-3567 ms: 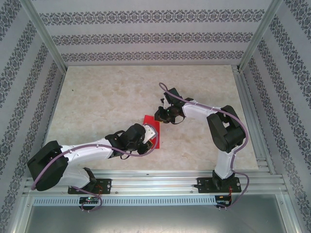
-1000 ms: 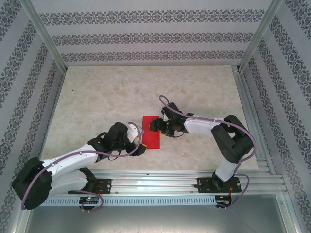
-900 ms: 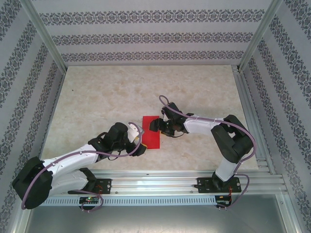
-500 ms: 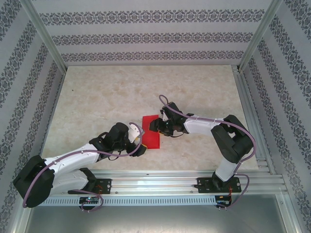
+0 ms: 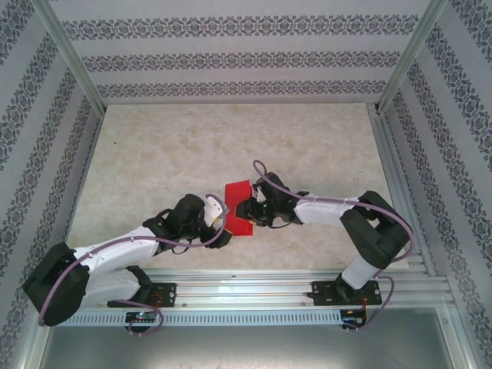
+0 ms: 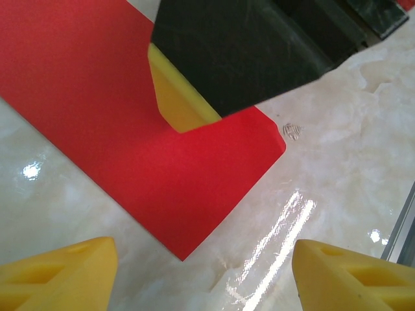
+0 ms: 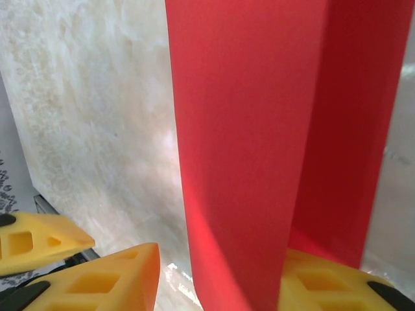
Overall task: Fold a paper plane with a square sheet of paper (fold left side to right side)
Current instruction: Fold the triangle a second time at the center of the table.
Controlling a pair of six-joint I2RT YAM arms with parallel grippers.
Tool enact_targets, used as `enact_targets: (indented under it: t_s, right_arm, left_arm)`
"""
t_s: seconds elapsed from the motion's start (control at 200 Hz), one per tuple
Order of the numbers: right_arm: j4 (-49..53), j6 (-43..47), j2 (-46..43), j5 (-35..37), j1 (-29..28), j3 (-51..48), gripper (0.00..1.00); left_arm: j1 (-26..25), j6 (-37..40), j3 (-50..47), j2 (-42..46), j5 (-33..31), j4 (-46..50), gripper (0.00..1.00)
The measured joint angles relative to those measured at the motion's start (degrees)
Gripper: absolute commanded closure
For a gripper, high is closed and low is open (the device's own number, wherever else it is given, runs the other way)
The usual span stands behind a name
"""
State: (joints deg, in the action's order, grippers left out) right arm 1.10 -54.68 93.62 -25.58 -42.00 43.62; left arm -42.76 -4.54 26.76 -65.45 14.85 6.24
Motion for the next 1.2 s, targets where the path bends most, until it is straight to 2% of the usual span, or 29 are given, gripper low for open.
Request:
enact_targets:
  t_s: [0.14,0.365,0.629,0.839,0.939,0.989,1.074,1.204]
  right_arm:
    - [-1.2,-2.1,-1.7,0.0,-0.7,-2.0,0.61]
    - [-2.1,-4.2,-3.2,0.0,-0.8,-2.9,0.76]
    - [-0.9,-4.6,-4.2,0.3,-0.8,-2.9,0.87]
    - [0.8,-3.9,-4.6,1.0,-1.0,-2.9,1.00]
    - [1.6,-4.0,-4.6,1.4,-1.3,-2.9,1.00]
    - [1.9,-4.0,-4.6,1.5,-1.4,-2.9,0.86]
    - [2.6,-4.0,-4.7,1.6,-1.7,-2.8,0.77]
    - [3.7,-3.9,-5.3,2.0,-2.6,-2.8,0.75]
  left_arm:
    - [0.0,0.0,0.1,-0.5,0.0,0.0,0.28]
    - [0.0,0.0,0.7,-1.6,0.0,0.0,0.28]
    - [0.0,0.0,0.9,-2.5,0.0,0.0,0.29]
    - [0.0,0.0,1.1,-3.0,0.0,0.0,0.29]
    - [0.0,0.0,1.4,-3.6,0.0,0.0,0.29]
    - [0.0,0.0,1.5,-3.8,0.0,0.0,0.28]
    - [0.0,0.0,1.6,-4.1,0.0,0.0,0.29]
    - [0.0,0.1,1.7,-4.2,0.0,0.0,0.29]
